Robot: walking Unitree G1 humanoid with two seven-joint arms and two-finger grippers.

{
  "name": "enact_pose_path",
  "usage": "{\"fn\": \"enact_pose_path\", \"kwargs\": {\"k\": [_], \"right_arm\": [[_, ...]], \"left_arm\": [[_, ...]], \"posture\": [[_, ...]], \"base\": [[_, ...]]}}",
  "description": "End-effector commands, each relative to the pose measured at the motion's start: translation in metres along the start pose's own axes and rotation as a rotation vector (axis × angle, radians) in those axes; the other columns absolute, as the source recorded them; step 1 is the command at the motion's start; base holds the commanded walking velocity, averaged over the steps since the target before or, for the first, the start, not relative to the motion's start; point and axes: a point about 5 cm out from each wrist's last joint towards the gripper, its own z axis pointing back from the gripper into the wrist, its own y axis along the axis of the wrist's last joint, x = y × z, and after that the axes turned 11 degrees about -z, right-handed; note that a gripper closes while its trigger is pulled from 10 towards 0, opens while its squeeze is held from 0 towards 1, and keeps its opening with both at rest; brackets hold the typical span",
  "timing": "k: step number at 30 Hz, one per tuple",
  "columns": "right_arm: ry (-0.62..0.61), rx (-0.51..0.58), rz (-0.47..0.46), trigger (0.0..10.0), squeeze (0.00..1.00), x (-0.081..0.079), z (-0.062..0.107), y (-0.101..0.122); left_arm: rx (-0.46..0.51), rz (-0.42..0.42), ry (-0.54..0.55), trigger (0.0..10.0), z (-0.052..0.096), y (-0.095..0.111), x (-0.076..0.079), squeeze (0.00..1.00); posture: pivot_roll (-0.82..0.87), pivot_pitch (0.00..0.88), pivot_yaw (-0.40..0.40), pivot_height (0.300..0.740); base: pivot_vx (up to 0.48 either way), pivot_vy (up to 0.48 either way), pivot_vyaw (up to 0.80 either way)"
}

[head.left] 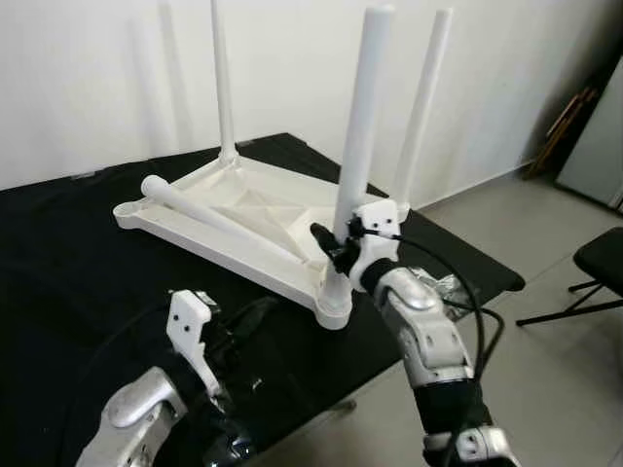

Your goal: Building children table

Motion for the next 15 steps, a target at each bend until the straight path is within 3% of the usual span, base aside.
{"fn": "enact_pose_path", "kwargs": {"k": [1, 4, 5, 6, 7, 8, 9, 12, 15], "right_arm": [[-0.100, -0.093, -0.003, 0.0, 0.00, 0.019, 0.005, -0.020], [-0.099, -0.102, -0.005, 0.0, 0.00, 0.016, 0.005, -0.021], [-0.075, -0.111, -0.002, 4.2, 0.00, 0.010, 0.004, -0.023], [-0.076, -0.117, 0.010, 4.2, 0.00, 0.006, 0.005, -0.023], [-0.037, -0.110, -0.008, 10.0, 0.02, 0.001, 0.004, -0.019], [-0.037, -0.110, -0.008, 10.0, 0.02, 0.001, 0.004, -0.019], [0.004, -0.101, -0.022, 10.0, 1.00, -0.003, 0.003, -0.014], [0.038, -0.088, -0.035, 10.0, 1.00, -0.004, 0.001, -0.008], [0.169, -0.066, -0.029, 10.0, 1.00, -0.004, -0.005, 0.007]], "left_arm": [[-0.012, -0.008, -0.013, 10.0, 0.000, 0.000, -0.001, 0.00], [-0.012, -0.007, -0.011, 10.0, 0.000, -0.001, -0.002, 0.00], [-0.013, -0.008, -0.005, 10.0, 0.000, -0.001, -0.002, 0.00], [-0.014, -0.009, 0.000, 10.0, 0.001, -0.001, -0.002, 0.00], [-0.017, -0.009, -0.004, 10.0, 0.000, -0.001, -0.002, 0.00], [-0.017, -0.009, -0.004, 10.0, 0.000, -0.001, -0.002, 0.00], [-0.020, -0.009, -0.010, 10.0, 0.000, -0.001, -0.002, 0.00], [-0.021, -0.008, -0.016, 10.0, 0.000, -0.002, -0.002, 0.00], [-0.023, -0.007, -0.020, 10.0, -0.001, -0.002, -0.001, 0.00]], "posture": [[-0.03, 0.000, -0.035, 0.740], [-0.03, 0.000, -0.035, 0.740], [-0.02, 0.000, -0.035, 0.740], [-0.02, 0.000, -0.035, 0.740], [-0.02, 0.000, -0.031, 0.740], [-0.02, 0.000, -0.031, 0.740], [-0.02, 0.000, -0.032, 0.740], [-0.02, 0.000, -0.032, 0.740], [-0.02, 0.000, -0.034, 0.740]], "base": [[0.000, 0.000, 0.00], [0.000, 0.000, 0.00], [0.000, 0.000, 0.00], [0.000, 0.000, 0.00], [0.000, 0.000, 0.00], [0.000, 0.000, 0.00], [0.000, 0.000, 0.00], [0.000, 0.000, 0.00], [0.000, 0.000, 0.00]]}}
